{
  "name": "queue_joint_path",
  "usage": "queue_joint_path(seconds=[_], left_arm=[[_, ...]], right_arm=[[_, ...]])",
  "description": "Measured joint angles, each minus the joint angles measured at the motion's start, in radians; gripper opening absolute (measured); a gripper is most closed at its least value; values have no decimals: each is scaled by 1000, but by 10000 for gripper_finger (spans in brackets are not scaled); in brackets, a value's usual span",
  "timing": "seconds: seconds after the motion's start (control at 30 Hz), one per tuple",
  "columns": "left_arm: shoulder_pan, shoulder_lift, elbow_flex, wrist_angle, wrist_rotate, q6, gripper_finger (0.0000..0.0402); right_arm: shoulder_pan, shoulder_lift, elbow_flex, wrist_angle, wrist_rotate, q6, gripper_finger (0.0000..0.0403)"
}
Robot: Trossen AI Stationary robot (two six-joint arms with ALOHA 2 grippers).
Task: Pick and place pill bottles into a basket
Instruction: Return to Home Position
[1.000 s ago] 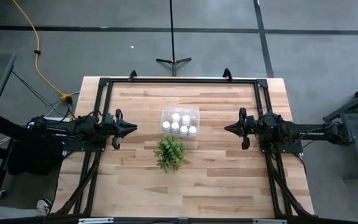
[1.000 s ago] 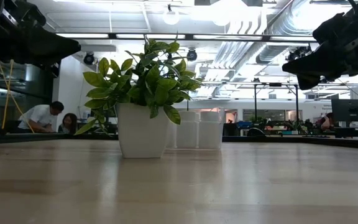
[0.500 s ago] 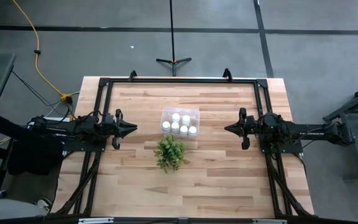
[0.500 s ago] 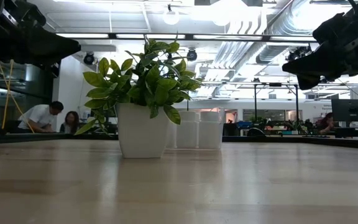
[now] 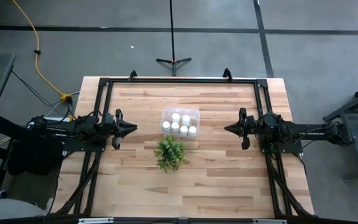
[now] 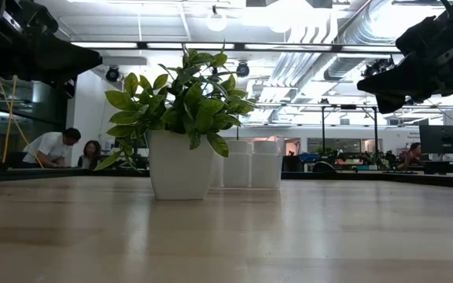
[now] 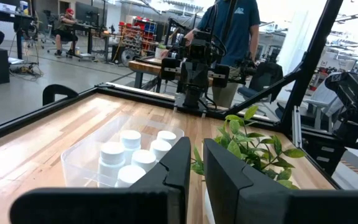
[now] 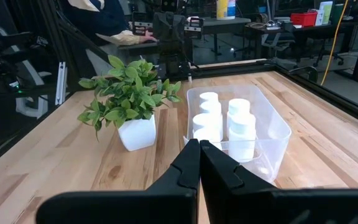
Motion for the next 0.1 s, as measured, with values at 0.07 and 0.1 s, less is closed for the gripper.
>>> queue_joint_path(seconds=[0.07,0.1], left_arm=[[0,0,0,0,0,0,79],[0,0,0,0,0,0,79]], right_arm=[[0,0,0,0,0,0,0],[0,0,0,0,0,0,0]])
